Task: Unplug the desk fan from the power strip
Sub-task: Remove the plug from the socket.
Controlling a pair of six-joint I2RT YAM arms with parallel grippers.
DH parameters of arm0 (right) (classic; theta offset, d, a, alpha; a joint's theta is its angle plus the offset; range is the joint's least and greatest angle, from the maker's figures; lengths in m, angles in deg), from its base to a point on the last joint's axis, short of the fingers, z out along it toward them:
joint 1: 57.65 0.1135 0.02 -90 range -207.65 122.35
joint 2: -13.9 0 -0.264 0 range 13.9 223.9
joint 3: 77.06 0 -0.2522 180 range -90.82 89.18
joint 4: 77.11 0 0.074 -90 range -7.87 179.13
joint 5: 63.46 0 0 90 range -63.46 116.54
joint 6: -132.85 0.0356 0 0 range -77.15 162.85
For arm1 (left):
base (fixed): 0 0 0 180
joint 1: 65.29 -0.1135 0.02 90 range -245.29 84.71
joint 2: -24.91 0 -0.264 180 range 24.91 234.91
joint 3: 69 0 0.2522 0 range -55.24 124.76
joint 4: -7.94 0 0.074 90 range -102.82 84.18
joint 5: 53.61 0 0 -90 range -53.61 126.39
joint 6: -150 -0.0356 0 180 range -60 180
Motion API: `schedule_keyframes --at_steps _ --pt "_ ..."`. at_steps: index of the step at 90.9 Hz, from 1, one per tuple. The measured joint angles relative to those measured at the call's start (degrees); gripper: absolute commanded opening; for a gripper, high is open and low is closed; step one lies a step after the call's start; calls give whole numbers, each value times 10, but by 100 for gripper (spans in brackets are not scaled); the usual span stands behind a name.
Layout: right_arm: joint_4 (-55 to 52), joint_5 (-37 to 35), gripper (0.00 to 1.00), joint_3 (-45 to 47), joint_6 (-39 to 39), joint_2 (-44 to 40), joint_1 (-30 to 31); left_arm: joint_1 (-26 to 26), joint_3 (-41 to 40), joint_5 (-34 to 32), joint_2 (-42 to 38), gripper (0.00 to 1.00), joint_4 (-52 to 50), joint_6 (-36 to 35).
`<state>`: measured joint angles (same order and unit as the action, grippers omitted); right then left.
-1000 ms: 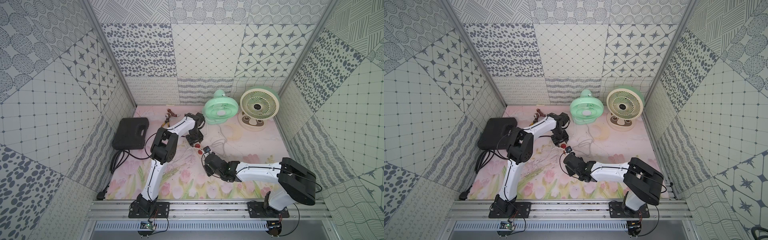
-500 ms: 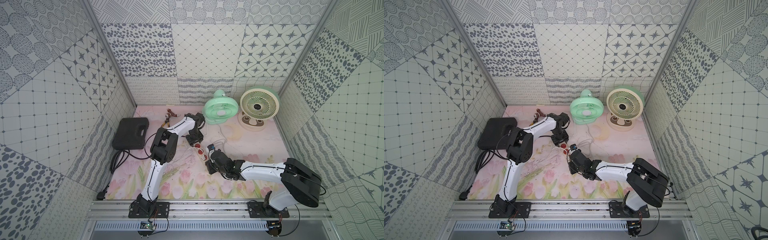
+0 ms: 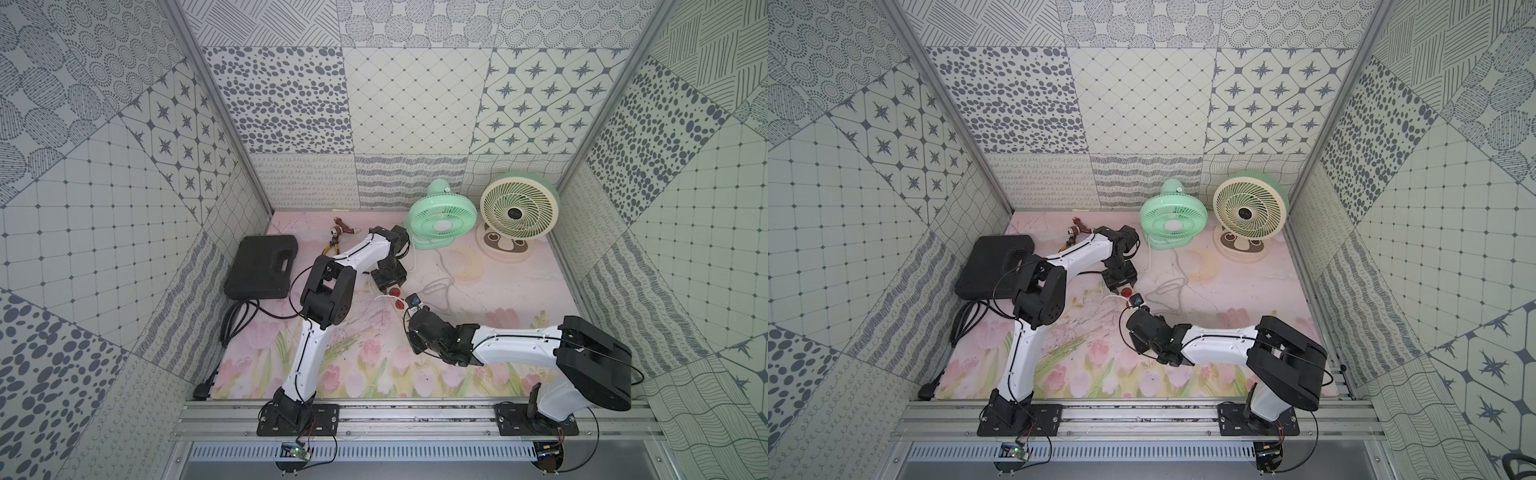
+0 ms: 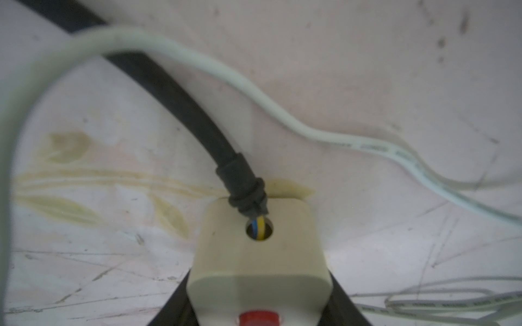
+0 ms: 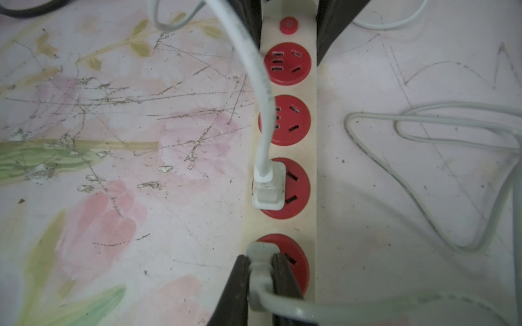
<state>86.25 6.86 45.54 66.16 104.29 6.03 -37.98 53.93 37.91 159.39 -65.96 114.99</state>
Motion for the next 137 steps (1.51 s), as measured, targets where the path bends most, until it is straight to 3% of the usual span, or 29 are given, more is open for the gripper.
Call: schedule_keyframes --at_steps 30,66,113,137 --pt "-46 -123 0 -48 -57 49 62 0 -2 2 -1 0 -2 -16" --pt "-47 -124 0 -49 -54 48 63 0 -3 1 -2 0 -1 -19" --pt "83 92 0 75 60 -59 -61 0 -9 4 -5 0 6 13" --pt "97 127 0 90 83 -73 -78 0 -13 8 -7 0 6 20"
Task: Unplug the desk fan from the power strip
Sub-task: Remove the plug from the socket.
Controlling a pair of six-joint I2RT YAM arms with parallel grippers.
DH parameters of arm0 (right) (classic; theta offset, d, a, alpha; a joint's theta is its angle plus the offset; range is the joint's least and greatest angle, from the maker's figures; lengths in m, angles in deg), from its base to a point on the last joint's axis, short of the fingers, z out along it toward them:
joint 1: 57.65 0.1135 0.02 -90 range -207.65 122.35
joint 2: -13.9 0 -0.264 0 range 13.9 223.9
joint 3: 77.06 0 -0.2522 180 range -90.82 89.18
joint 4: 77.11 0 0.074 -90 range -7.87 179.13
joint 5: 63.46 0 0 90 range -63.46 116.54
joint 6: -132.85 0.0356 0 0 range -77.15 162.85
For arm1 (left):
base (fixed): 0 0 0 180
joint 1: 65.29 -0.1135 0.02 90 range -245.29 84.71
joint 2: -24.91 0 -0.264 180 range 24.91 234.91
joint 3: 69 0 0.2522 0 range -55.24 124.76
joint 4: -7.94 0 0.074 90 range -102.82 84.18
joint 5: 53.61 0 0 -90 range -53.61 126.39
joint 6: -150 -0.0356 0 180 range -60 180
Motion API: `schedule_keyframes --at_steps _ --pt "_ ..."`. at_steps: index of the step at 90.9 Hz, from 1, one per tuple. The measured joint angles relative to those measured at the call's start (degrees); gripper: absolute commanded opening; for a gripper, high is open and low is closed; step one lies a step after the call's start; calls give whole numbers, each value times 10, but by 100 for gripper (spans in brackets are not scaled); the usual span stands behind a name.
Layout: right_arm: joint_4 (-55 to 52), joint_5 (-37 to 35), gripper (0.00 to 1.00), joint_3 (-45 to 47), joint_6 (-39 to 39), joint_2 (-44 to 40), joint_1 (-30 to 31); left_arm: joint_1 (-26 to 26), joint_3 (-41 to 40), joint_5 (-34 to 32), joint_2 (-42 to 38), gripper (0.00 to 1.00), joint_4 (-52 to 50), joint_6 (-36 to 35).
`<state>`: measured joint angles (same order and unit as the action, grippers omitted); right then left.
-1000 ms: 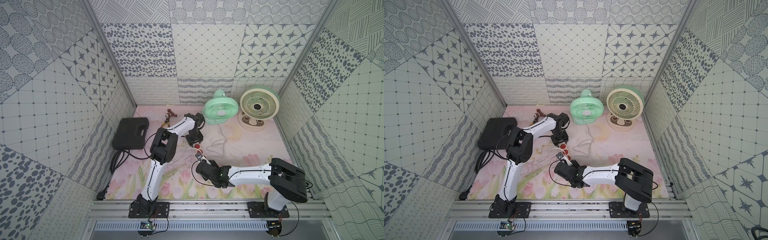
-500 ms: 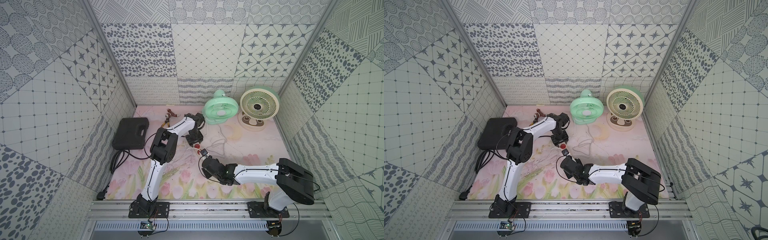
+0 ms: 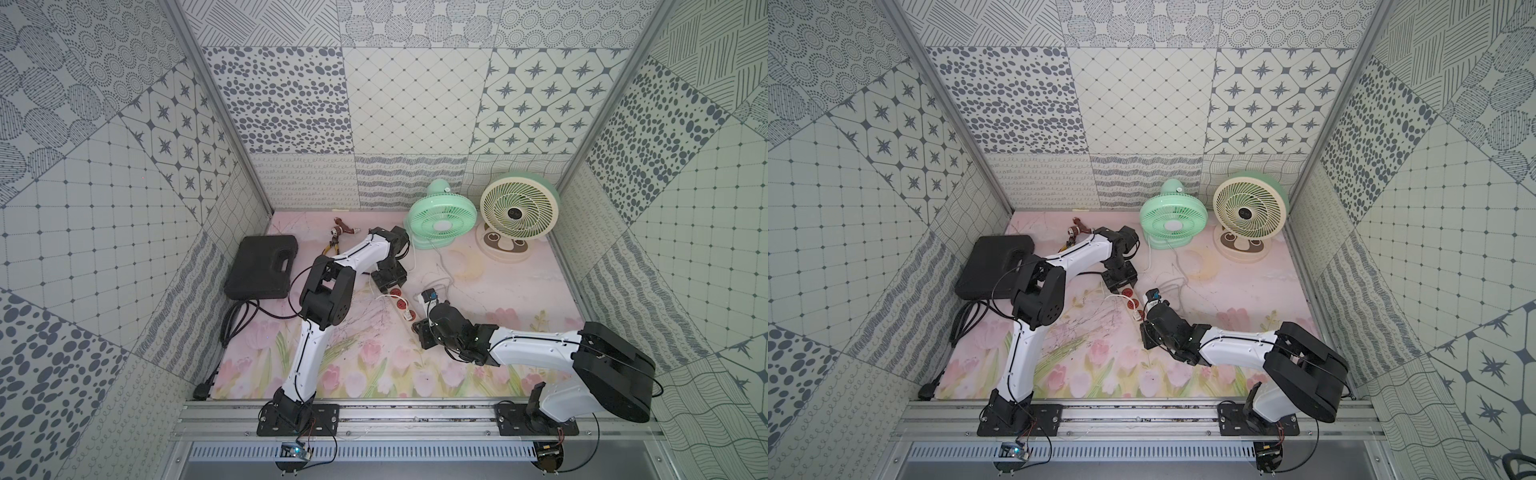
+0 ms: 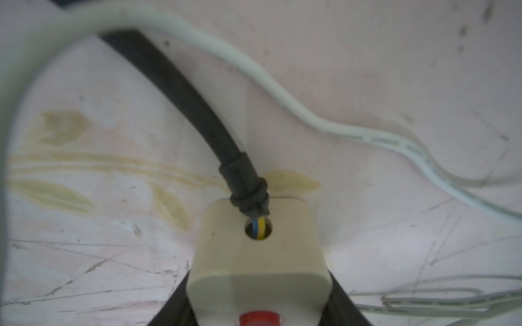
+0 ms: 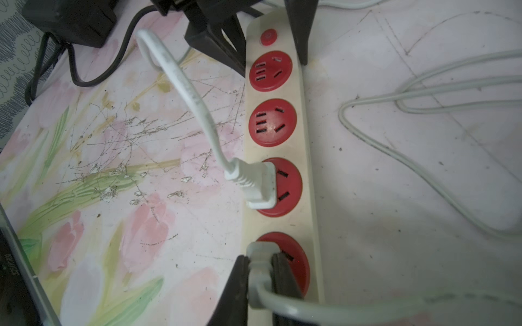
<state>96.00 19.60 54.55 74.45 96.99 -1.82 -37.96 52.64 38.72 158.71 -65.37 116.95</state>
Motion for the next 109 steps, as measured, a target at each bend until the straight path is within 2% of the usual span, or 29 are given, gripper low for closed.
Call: schedule_keyframes --at_steps 24,76,109 --pt "-11 -22 0 -6 -10 1 21 0 -2 3 0 0 0 -2" --pt "-140 -285 0 -136 -158 115 176 0 -3 6 0 0 -10 -56" --pt "-144 -294 0 -143 -165 120 180 0 -10 6 -4 0 -6 -63"
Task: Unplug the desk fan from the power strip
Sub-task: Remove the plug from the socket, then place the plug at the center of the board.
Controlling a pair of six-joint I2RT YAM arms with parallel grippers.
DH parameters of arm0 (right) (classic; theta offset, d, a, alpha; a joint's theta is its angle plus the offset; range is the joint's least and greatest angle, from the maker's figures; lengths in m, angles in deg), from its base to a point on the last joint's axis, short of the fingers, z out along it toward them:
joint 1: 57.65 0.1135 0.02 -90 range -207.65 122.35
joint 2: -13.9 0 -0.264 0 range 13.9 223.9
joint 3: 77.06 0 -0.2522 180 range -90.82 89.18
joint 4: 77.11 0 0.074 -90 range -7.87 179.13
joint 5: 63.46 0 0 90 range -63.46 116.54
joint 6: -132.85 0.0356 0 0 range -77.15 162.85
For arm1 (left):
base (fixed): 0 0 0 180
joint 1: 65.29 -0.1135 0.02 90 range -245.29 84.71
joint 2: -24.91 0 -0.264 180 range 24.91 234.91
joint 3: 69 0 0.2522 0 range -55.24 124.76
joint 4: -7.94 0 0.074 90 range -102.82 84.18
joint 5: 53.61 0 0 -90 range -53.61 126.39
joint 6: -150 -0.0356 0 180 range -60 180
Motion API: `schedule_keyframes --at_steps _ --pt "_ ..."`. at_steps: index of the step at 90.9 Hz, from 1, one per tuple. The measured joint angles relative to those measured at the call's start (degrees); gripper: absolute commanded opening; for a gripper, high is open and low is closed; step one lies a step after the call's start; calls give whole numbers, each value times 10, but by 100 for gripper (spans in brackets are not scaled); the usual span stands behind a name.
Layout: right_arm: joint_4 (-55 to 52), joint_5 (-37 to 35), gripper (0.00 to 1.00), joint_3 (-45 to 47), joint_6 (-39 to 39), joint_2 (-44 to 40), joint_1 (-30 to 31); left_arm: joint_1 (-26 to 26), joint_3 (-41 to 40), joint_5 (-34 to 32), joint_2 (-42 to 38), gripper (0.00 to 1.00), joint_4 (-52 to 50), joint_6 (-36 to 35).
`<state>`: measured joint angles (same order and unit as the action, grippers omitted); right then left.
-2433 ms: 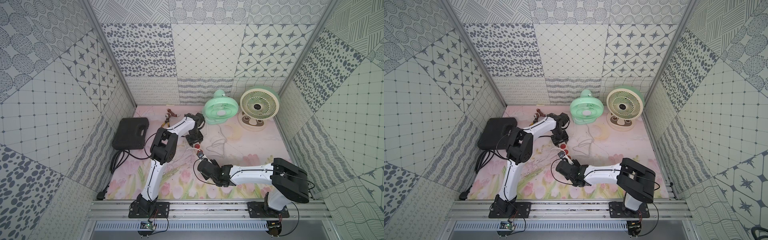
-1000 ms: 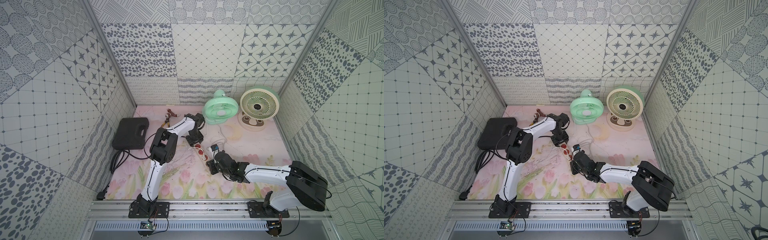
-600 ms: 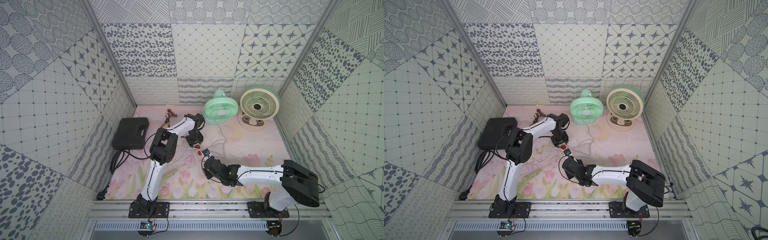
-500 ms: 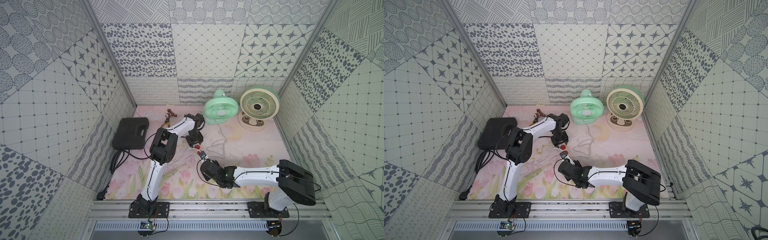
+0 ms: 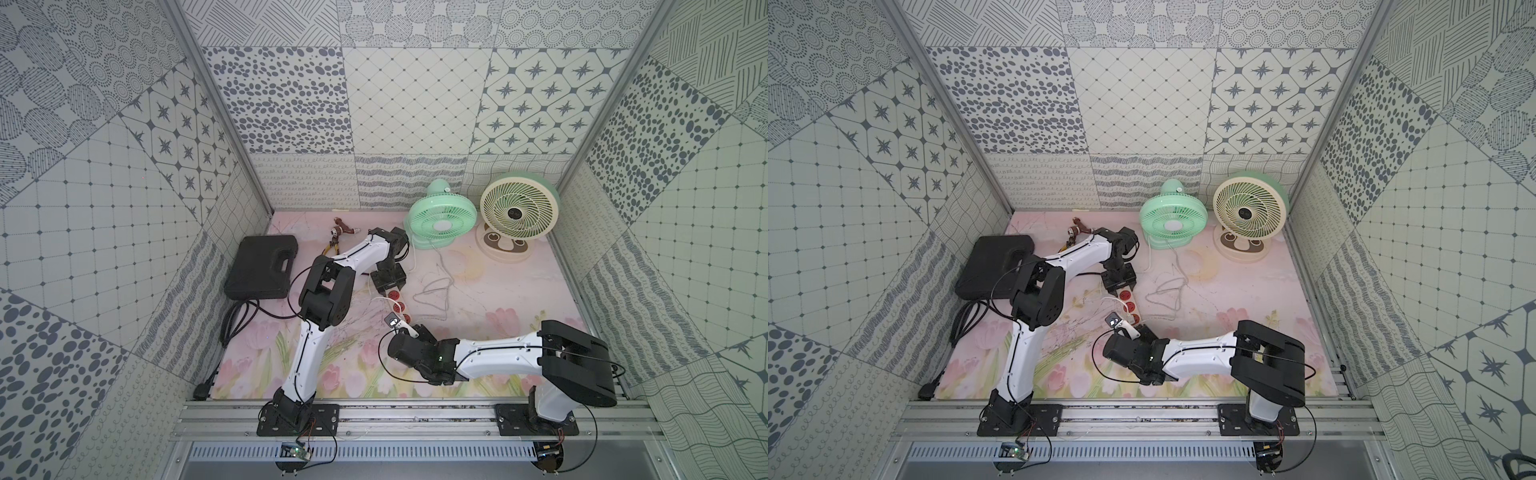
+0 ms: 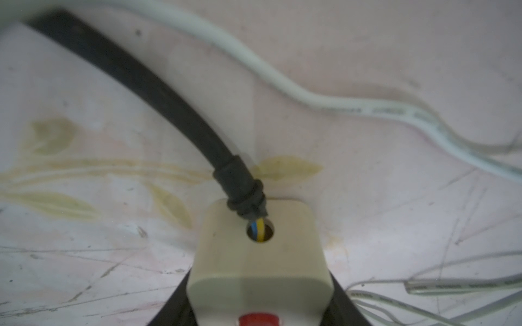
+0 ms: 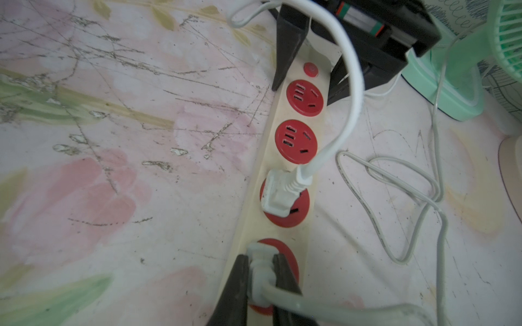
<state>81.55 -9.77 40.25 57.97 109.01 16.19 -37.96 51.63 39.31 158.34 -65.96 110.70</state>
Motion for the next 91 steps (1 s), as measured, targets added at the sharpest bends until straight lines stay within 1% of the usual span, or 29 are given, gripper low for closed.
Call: schedule_keyframes --at_steps 11,32,45,62,91 --pt "10 41 0 16 20 -24 -21 0 -2 0 -1 0 2 2" --pt "69 184 0 87 88 -100 -104 0 -2 1 -1 0 5 33" --pt "89 243 0 113 124 -126 -143 0 -2 2 -1 0 5 49" --pt "94 262 0 119 140 -147 -153 0 -2 2 -1 0 5 54" --pt "99 256 0 100 129 -150 -143 0 -2 2 -1 0 5 50"
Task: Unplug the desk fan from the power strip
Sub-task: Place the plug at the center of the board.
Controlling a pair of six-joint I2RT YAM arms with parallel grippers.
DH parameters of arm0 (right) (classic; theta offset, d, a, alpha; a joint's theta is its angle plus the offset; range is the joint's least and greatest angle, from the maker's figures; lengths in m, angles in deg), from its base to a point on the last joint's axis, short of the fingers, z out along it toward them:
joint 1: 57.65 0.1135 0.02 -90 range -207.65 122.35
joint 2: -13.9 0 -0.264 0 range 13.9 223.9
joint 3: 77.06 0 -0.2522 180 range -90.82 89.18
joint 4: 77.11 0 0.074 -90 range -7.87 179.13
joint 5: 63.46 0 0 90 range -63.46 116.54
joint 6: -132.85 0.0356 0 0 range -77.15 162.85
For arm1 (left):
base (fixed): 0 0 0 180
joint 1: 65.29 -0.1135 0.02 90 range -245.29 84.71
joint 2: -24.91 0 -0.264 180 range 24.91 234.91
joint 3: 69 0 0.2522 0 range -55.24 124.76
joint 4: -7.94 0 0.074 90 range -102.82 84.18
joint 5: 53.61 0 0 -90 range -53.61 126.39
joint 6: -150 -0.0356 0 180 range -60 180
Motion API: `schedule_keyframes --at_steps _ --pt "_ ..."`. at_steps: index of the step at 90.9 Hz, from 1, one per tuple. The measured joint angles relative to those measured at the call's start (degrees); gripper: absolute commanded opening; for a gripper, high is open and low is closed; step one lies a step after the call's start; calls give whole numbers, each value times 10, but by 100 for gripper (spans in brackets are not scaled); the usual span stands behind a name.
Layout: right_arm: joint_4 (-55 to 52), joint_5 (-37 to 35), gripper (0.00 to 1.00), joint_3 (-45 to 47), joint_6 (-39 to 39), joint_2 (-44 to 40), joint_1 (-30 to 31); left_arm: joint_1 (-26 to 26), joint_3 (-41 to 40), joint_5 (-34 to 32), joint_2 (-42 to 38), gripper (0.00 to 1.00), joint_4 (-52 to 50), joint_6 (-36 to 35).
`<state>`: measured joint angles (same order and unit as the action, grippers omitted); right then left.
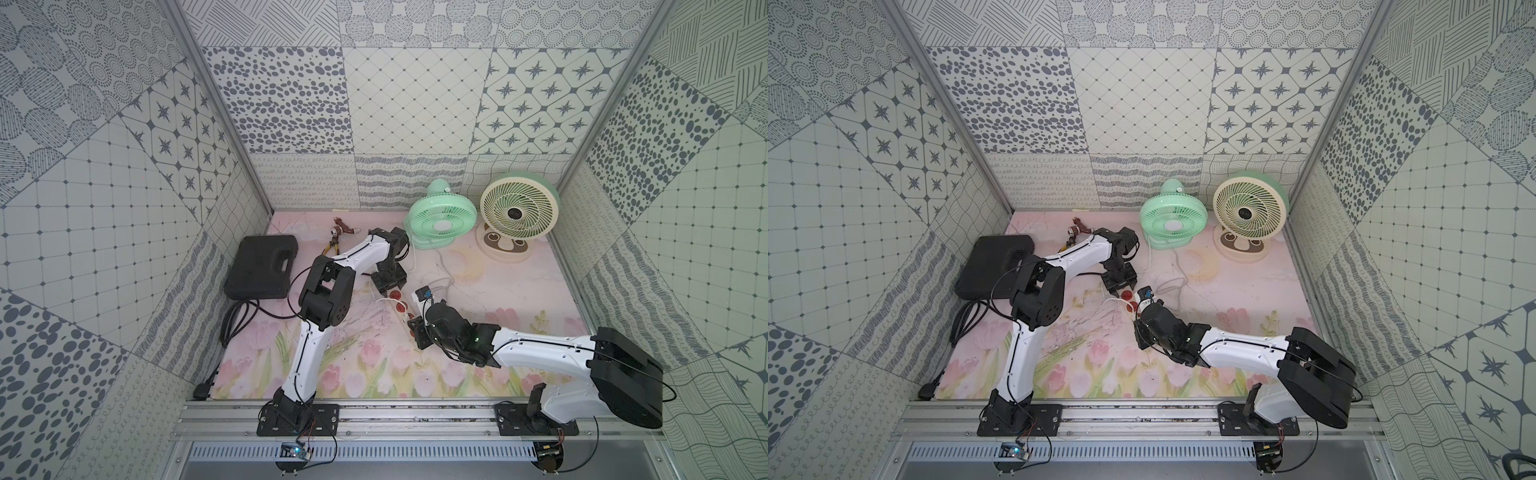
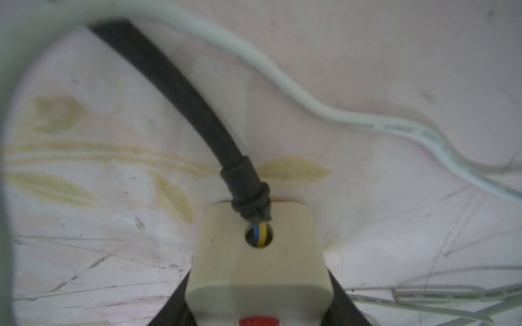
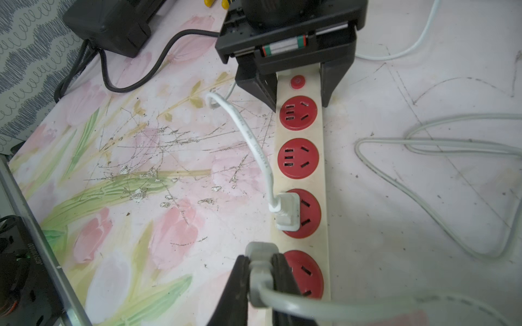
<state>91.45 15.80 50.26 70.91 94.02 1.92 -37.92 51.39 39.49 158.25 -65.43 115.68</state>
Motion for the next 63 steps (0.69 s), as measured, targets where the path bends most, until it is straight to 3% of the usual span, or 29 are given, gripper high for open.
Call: schedule_keyframes --at_steps 20,47,63 --pt "-34 -13 0 -15 -4 -12 -30 0 0 0 -1 0 0 0" --pt "-50 21 0 -15 33 -39 -194 0 -11 -1 -9 0 9 0" --pt "-50 55 0 -28 49 -7 -281 0 -19 -1 -14 0 16 0"
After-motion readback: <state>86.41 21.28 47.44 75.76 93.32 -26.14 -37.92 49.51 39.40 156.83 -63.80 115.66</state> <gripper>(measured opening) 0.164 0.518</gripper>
